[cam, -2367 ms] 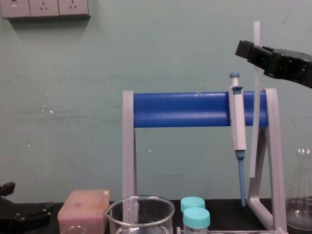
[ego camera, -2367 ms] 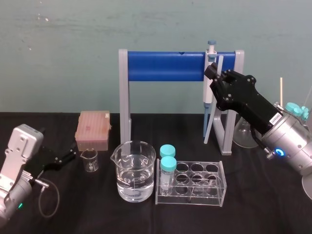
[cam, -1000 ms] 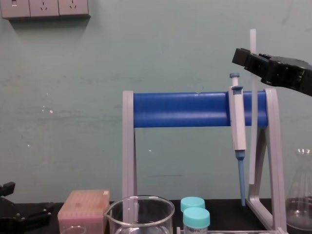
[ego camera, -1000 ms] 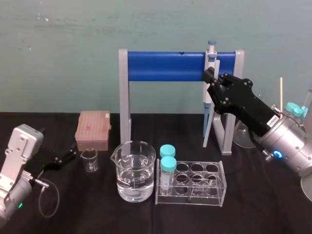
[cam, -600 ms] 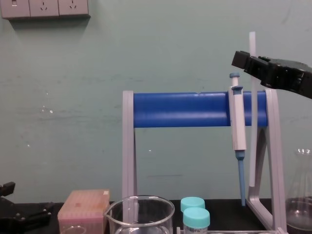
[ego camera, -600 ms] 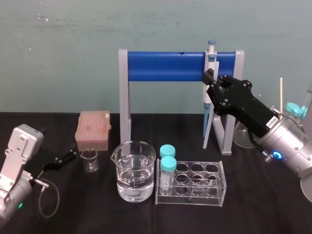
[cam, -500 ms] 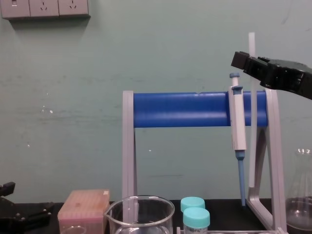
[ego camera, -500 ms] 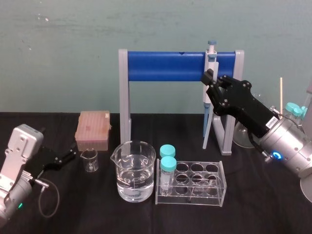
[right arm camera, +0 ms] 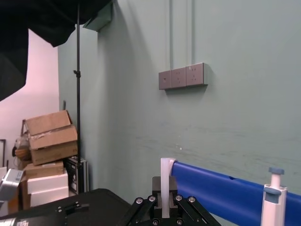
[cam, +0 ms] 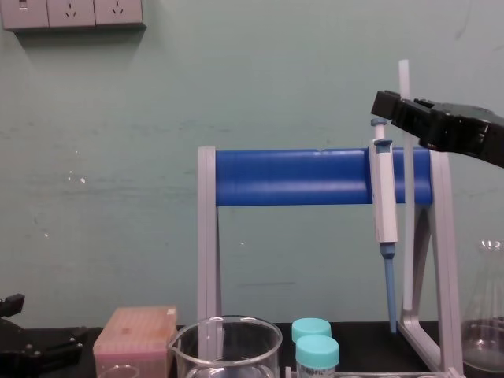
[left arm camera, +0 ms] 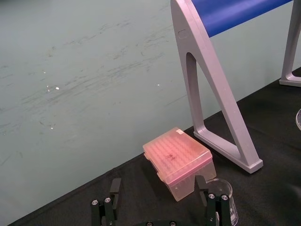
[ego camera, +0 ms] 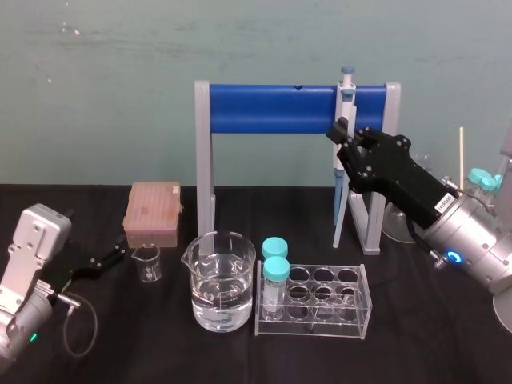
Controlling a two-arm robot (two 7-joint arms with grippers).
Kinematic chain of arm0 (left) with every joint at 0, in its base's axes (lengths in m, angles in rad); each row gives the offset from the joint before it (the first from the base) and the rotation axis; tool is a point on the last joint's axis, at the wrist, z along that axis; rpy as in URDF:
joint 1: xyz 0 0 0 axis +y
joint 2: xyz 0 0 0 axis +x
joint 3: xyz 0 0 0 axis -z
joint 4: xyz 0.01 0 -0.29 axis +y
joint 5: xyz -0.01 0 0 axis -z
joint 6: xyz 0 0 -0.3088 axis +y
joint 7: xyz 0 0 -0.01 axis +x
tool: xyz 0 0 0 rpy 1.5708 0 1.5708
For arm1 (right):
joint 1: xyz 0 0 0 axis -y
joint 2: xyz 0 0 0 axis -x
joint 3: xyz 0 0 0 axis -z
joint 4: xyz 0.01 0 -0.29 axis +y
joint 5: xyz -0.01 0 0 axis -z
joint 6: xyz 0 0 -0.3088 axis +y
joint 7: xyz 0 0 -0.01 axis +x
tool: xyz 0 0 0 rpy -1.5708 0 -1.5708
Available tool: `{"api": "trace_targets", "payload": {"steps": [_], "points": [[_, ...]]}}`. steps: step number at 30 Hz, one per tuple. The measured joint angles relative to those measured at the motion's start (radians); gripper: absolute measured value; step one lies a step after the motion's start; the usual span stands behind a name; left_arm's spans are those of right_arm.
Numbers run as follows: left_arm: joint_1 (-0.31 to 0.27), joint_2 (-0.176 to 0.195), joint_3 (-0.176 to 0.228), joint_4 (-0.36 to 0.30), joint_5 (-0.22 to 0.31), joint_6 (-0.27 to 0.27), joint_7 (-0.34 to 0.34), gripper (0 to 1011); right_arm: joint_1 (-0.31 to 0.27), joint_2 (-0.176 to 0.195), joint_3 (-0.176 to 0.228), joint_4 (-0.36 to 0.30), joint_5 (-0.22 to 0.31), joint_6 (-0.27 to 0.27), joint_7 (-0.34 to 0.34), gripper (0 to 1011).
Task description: Pick up the stirring rod with one hand, then place it down.
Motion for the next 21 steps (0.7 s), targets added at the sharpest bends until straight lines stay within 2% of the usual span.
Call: {"api": "trace_targets", "payload": {"steps": [4, 10, 14, 21], "points": [[0.000, 0.000, 0.000, 0.000, 0.000, 0.000, 0.000, 1000, 0.002, 0.008, -0.005, 0.008, 0.014, 0.005, 0.025, 69], [0.000, 0.000, 0.000, 0.000, 0.000, 0.000, 0.000, 1000, 0.003, 0.040, -0.020, 0.039, 0.046, 0.008, 0.094, 69], [0.000, 0.000, 0.000, 0.000, 0.000, 0.000, 0.000, 1000, 0.000, 0.054, -0.034, 0.072, 0.055, -0.014, 0.137, 69], [0.000, 0.000, 0.000, 0.000, 0.000, 0.000, 0.000, 1000, 0.006, 0.035, -0.052, 0.137, 0.093, -0.059, 0.199, 69]]}}
